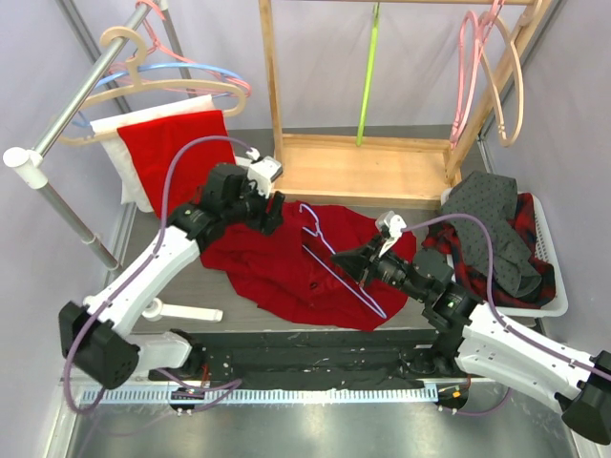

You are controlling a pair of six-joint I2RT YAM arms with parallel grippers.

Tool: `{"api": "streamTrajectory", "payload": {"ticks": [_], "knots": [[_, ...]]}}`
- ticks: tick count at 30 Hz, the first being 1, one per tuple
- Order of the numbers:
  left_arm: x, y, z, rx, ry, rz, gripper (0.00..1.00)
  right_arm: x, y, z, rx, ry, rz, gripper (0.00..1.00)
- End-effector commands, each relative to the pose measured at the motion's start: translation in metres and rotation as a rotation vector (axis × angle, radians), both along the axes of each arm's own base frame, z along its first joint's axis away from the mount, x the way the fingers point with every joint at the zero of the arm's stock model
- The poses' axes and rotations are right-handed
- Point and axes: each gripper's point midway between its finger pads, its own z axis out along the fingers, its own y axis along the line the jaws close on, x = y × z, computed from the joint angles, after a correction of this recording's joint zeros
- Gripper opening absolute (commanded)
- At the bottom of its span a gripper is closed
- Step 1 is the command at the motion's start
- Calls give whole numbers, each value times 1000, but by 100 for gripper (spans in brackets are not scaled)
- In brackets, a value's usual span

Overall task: Place the skirt on the hanger
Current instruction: Hang the skirt on the hanger.

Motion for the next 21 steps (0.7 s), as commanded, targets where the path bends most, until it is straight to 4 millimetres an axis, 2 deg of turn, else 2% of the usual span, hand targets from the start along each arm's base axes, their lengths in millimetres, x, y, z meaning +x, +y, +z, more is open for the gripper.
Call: {"api": "streamTrajectory", "payload": {"ticks": [1,2,4,5,9,13,14,18,19,21], "knots": [[23,-3,-32,26,6,28,63,3,2,32,81,-79,-9,1],[20,-7,-40,17,24,12,62,4,2,30,77,-77,-11,1],[18,-21,-38,-48,-3,-54,62,6,3,27,71,-67,-19,1],[13,-21,-48,-51,8,-65,62,7,3,26,70,-63,-21,1],[2,-31,-47,-115,-13,-142,63,9,2,26,75,-53,-33,1],[8,-34,-57,-130,-2,-117,64,9,5,22,43,-36,-24,1],[13,-36,-52,-145,-33,-106,64,10,7,22,34,-32,-21,1],[25,-24,-42,-152,-119,-13,64,12,9,20,20,-12,-19,1],[26,-15,-40,-139,-140,27,64,12,10,19,16,-7,-16,1],[26,-14,-32,-158,-183,28,64,13,11,20,20,-6,-18,1]]}}
